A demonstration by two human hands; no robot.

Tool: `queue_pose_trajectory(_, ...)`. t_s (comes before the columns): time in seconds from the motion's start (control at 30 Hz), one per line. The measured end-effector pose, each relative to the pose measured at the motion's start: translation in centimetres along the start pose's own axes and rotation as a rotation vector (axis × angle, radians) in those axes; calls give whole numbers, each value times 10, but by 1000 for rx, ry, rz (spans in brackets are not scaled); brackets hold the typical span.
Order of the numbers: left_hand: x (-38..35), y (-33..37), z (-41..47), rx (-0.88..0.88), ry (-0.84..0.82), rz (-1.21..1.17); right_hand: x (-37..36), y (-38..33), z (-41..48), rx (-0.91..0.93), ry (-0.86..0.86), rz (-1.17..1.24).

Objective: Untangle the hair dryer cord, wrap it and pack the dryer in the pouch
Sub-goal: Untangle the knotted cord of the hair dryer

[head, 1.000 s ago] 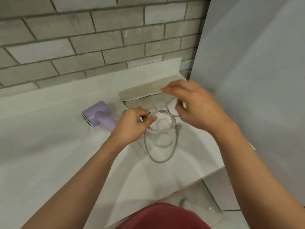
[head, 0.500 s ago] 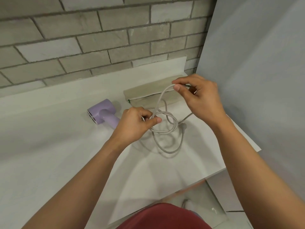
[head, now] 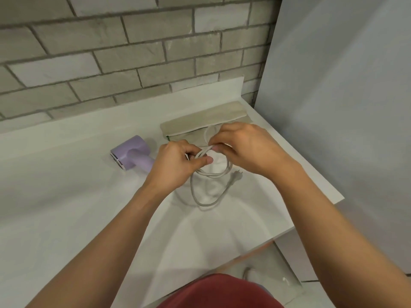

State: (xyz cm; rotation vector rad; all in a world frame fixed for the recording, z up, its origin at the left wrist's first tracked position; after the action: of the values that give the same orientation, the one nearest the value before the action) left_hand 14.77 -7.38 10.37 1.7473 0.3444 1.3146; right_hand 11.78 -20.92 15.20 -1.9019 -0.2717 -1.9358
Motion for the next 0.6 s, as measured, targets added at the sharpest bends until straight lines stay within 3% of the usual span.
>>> queue_pose_trajectory(0.1, -4, -4, -2, 30, -28, 20, 23, 23, -11, -13, 255, 353)
queue_pose_trajectory(0.27, -13, -7, -7, 29, -47, 18, 34, 79, -35, -276, 571, 790)
queue_pose_trajectory(0.37, -11, -5, -8, 7, -30, 1, 36, 96, -46, -342, 617, 829)
queue_pose_trajectory(0.6, -12, -4, -3, 16, -16, -93, 39, 82, -45, -281, 588, 867)
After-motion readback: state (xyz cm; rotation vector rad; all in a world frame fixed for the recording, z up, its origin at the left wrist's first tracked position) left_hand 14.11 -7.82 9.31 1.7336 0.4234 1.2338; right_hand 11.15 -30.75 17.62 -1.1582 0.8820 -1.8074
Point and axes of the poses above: each hand's wrist, its own z-axis towards the middle knuckle, its own x-axis out of the back of the hand, y = z × x, the point moved 10 cm from there along z, towards the middle knuckle, and after that the axes turned 14 degrees about -y, right-handed, at the moved point
